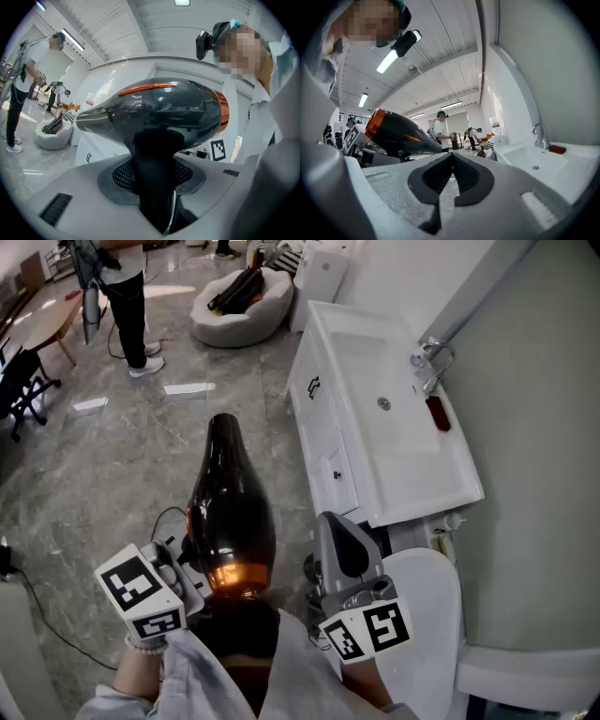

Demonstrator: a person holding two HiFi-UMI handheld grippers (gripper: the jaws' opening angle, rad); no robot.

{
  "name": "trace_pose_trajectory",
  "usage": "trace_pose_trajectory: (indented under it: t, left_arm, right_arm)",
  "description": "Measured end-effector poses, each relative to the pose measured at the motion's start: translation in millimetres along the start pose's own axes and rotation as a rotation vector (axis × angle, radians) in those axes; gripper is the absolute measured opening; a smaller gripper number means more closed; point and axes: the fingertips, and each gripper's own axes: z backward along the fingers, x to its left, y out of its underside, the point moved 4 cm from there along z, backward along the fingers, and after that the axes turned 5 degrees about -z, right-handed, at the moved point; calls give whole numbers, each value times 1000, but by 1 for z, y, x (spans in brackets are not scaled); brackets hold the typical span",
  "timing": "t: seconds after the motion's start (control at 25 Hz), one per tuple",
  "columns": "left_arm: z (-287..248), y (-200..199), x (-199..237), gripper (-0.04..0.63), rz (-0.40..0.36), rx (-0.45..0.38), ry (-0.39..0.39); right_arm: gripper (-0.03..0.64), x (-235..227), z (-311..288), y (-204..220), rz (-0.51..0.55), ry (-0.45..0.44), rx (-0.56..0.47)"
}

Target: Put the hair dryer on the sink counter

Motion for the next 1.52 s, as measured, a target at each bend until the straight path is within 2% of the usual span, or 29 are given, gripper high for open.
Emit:
trace_pose_trajectory:
  t: [0.72,1.12,1.52]
  left_arm:
    - [-1,-8,-7,166,19,-14,-32]
    - [-25,-1,-27,166,12,-34,-70]
    - [-38,-9,2,166,12,-46,-39]
  right_arm:
    - [-3,-7,12,-10,0,-13,-26]
    - [-3,-37,38,-1,26,-31,-23]
    - [-3,-56,18,0,-1,10,-36]
